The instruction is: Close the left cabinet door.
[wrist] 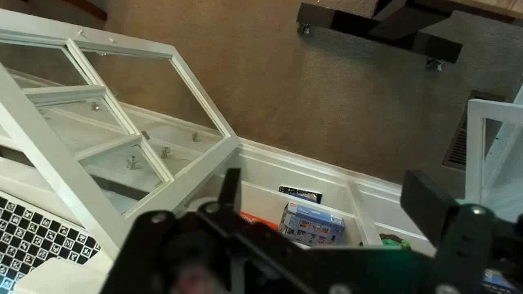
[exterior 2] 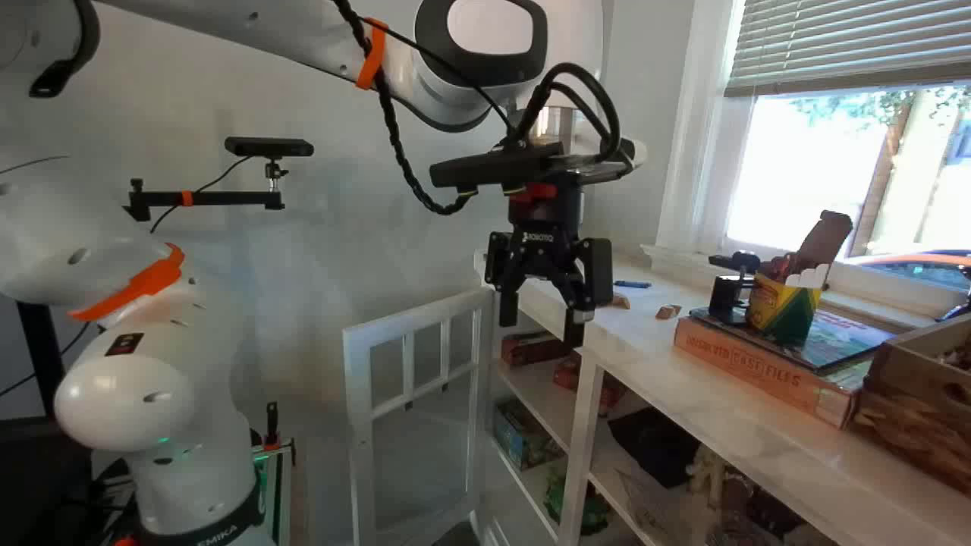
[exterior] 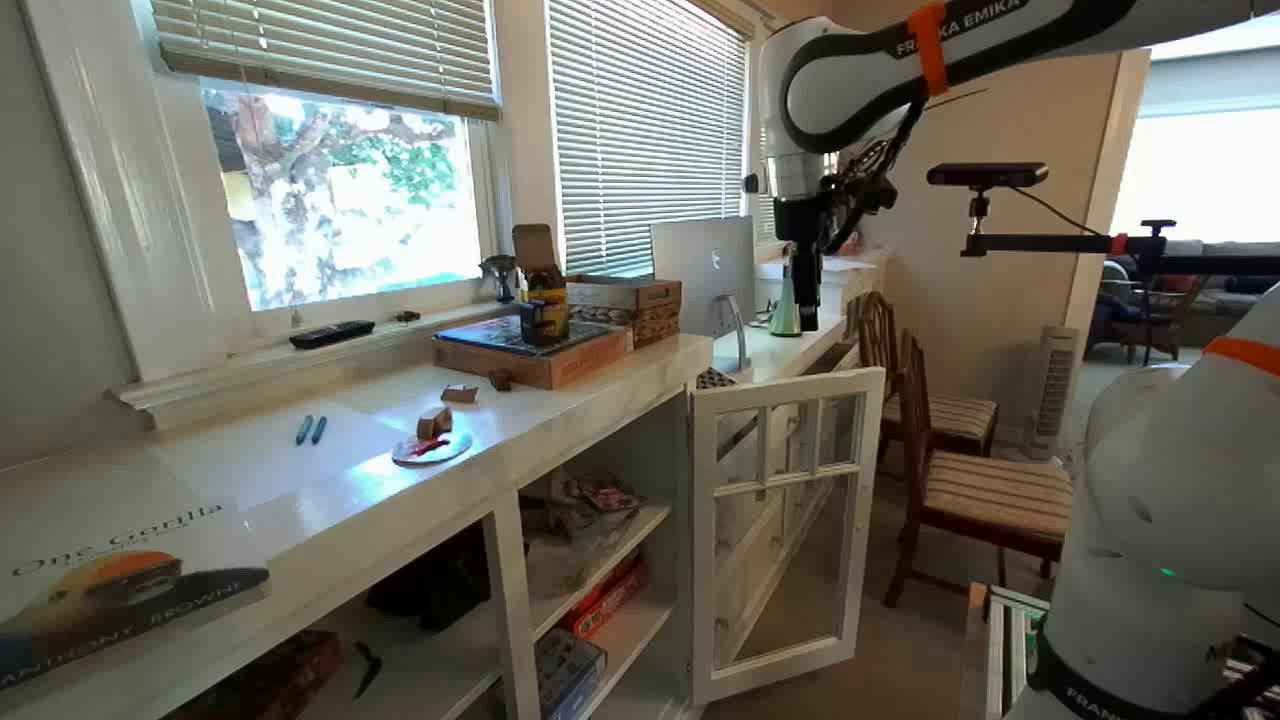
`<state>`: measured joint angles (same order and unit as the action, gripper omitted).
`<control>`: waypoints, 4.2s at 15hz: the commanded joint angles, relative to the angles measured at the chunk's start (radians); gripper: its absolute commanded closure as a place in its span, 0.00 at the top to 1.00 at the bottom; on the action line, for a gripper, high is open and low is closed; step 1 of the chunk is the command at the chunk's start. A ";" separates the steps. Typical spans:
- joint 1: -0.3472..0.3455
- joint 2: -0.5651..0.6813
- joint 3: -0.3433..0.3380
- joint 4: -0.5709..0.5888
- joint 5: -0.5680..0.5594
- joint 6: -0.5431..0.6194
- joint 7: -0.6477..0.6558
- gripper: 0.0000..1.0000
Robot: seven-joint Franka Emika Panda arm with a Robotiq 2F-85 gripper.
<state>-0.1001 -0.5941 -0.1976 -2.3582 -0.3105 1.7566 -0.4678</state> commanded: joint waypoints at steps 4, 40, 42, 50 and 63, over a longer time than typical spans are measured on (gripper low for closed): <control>0.011 0.000 -0.008 0.003 -0.004 -0.004 0.004 1.00; 0.299 0.148 0.161 -0.023 0.382 0.192 -0.124 1.00; 0.298 0.148 0.161 -0.023 0.382 0.192 -0.124 1.00; 0.282 0.323 0.238 0.057 0.327 0.222 0.077 1.00; 0.313 0.649 0.385 0.337 0.386 0.176 0.257 1.00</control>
<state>0.2029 -0.0051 0.1620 -2.0907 0.0615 1.9665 -0.2533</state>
